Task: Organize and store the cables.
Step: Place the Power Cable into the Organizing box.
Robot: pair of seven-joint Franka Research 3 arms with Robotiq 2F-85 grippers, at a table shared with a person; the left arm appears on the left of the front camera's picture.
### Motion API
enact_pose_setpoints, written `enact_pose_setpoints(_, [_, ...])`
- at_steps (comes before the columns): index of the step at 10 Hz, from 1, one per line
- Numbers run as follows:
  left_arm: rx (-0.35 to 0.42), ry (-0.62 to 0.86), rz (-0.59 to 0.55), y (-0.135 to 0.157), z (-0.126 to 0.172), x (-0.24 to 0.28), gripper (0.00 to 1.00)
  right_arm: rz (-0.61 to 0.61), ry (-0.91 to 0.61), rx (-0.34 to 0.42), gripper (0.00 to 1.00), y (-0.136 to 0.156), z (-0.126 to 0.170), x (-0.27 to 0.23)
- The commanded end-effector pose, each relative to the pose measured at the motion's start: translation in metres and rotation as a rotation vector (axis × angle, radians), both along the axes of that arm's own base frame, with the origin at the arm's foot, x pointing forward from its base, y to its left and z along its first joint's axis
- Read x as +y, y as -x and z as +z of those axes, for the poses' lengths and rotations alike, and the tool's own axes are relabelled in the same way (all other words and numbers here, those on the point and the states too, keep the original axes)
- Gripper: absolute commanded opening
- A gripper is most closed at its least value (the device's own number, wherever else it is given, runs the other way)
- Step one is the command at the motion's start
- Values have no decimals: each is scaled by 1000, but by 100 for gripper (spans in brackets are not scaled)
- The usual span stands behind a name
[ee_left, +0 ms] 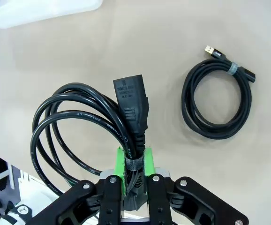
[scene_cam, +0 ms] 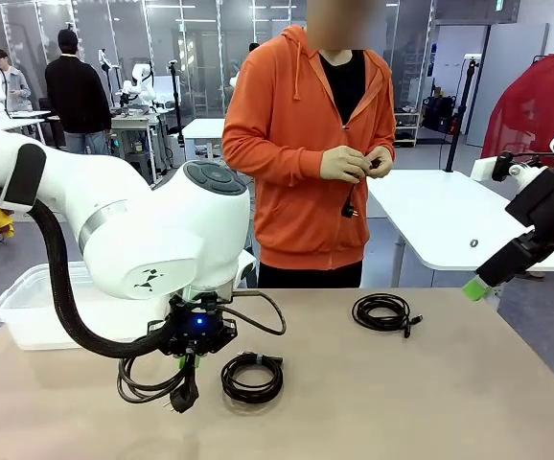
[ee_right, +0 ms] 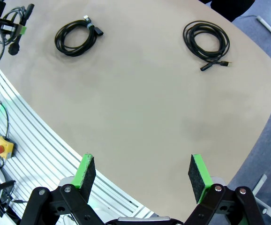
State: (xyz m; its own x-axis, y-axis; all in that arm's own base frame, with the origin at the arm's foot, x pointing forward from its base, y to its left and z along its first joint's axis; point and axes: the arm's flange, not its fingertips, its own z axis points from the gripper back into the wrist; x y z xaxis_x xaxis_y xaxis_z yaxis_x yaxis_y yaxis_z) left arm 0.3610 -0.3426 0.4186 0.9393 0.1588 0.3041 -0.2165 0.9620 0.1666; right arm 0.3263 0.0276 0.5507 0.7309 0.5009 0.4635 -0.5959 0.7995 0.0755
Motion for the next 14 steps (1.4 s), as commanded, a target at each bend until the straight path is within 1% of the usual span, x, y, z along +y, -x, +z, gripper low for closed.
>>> enact_pose_setpoints(1, [6,-7,4,0,-1,2,0,1,10,8,100,-2,2,2])
enact_pose_setpoints(5, [6,-7,4,0,-1,2,0,1,10,8,100,-2,2,2])
enact_pose_setpoints(6, [5,-4,4,-1,-3,2,18,1,10,8,100,-2,2,2])
enact_pose_setpoints(7, [-29,-15,-37,0,22,12,18,1,10,8,100,-2,2,2])
enact_pose_setpoints(8, [-27,-41,-90,-1,44,31,18,1,10,8,100,-2,2,2])
enact_pose_setpoints(9, [-5,-57,-156,-2,65,55,18,1,10,8,100,-2,2,2])
enact_pose_setpoints(11, [-12,-52,-231,-5,92,95,18,1,10,8,100,-2,2,2])
enact_pose_setpoints(13, [-94,-52,-312,-10,119,146,18,1,10,8,100,-2,2,2])
enact_pose_setpoints(14, [-121,-43,-355,-12,130,169,18,1,10,8,100,-2,2,2])
